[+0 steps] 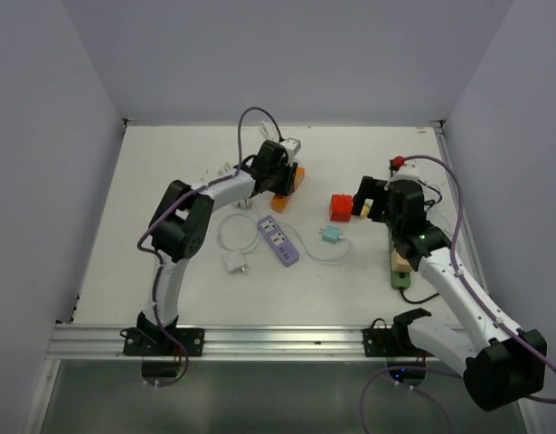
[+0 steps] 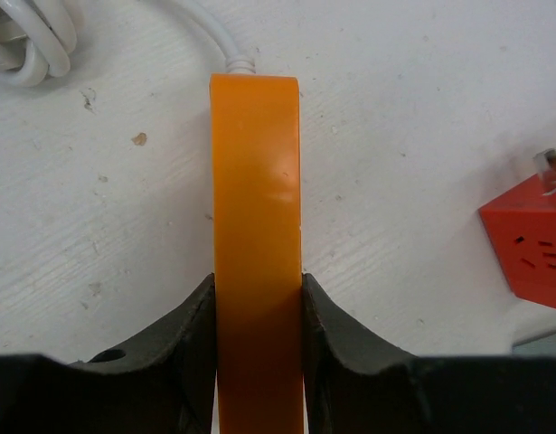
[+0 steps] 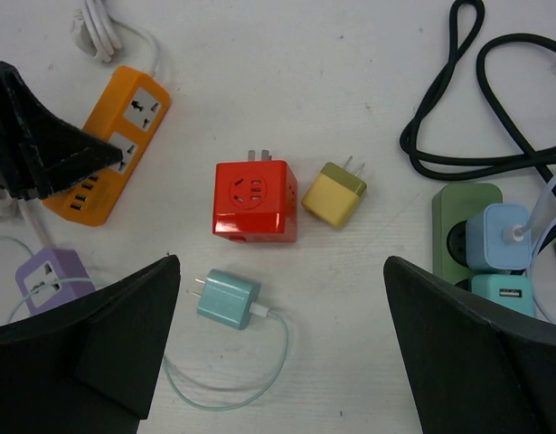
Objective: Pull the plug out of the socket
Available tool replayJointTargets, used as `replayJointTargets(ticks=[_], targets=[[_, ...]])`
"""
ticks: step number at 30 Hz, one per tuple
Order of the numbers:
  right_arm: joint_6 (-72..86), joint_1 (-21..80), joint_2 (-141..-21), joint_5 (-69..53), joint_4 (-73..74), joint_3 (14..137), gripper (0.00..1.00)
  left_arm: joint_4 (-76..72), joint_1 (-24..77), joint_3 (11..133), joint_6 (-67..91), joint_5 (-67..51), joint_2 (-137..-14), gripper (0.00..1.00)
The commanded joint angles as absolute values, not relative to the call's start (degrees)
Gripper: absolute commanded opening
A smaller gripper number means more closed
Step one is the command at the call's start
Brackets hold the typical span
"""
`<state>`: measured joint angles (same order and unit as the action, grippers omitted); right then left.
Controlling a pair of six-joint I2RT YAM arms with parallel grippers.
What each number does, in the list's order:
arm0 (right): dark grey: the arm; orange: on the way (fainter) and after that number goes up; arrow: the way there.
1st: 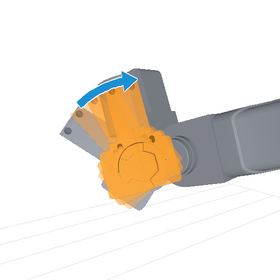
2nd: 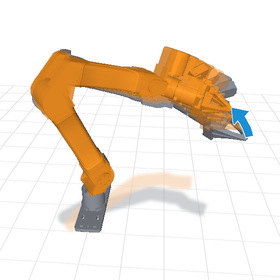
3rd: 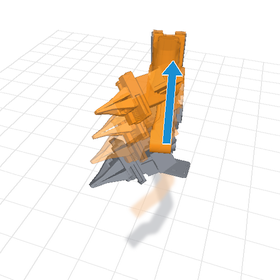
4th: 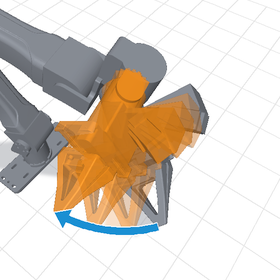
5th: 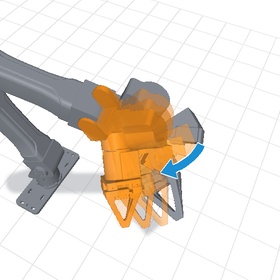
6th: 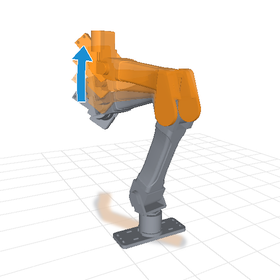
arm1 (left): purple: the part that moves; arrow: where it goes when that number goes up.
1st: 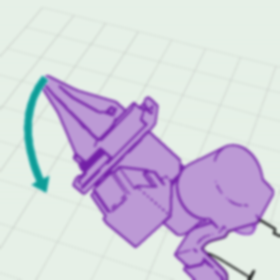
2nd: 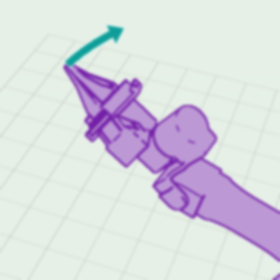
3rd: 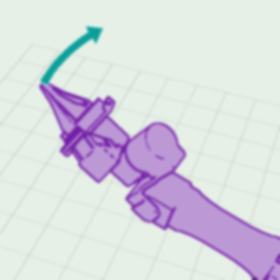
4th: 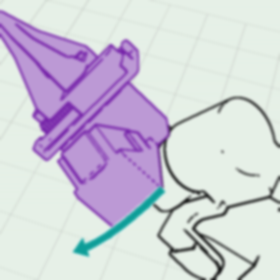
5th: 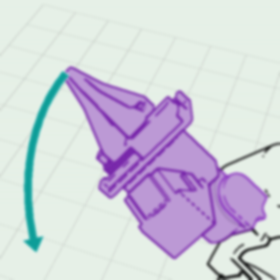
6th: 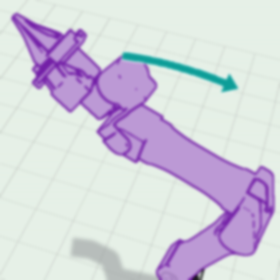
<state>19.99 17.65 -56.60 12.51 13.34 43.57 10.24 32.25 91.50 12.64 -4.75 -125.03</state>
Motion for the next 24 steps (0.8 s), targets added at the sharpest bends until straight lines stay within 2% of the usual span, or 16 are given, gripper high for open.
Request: replayJointTargets(ticks=[1, 3, 6, 12, 13, 14, 16, 18, 20, 23, 24], targets=[[19.4, 17.3, -55.6, 12.8, 13.4, 43.2, 0.99, 0.5, 29.9, 87.4, 19.5, -18.7, -122.5, 0.05], [19.5, 17.2, -55.7, 12.4, 13.3, 43.0, 0.99, -10.3, 26.5, 82.7, 27.7, -29.0, -122.5, 0.05], [19.5, 17.1, -55.8, 12.3, 13.2, 42.8, 0.99, -20.3, 22.6, 78.6, 36.5, -37.1, -124.7, 0.05], [19.6, 16.6, -55.9, 12.0, 13.0, 42.9, 0.99, -22.2, 20.9, 78.1, 39.5, -41.0, -127.6, 0.09], [19.6, 16.6, -56.0, 12.0, 13.1, 42.9, 0.99, -21.8, 20.7, 78.2, 39.5, -40.7, -128.1, 0.13], [19.6, 16.6, -56.0, 11.9, 13.0, 42.9, 0.99, -21.1, 20.6, 78.3, 38.5, -40.0, -128.2, 0.24], [19.5, 16.6, -55.9, 12.0, 13.1, 42.6, 0.99, -17.8, 20.5, 78.8, 36.6, -37.7, -128.0, 0.37], [19.5, 16.4, -55.8, 12.0, 13.2, 42.5, 0.99, -15.4, 20.5, 79.6, 33.6, -36.0, -127.5, 0.59], [19.4, 16.5, -55.7, 12.0, 13.1, 42.5, 0.99, -11.6, 20.5, 80.4, 30.9, -33.1, -126.9, 0.66], [19.6, 16.4, -55.8, 11.8, 13.0, 42.5, 0.99, -6.5, 20.5, 82.3, 28.3, -29.1, -126.3, 0.7], [19.5, 16.3, -55.9, 11.7, 12.9, 42.5, 0.99, -4.5, 20.5, 83.1, 26.8, -28.0, -126.0, 0.75]])
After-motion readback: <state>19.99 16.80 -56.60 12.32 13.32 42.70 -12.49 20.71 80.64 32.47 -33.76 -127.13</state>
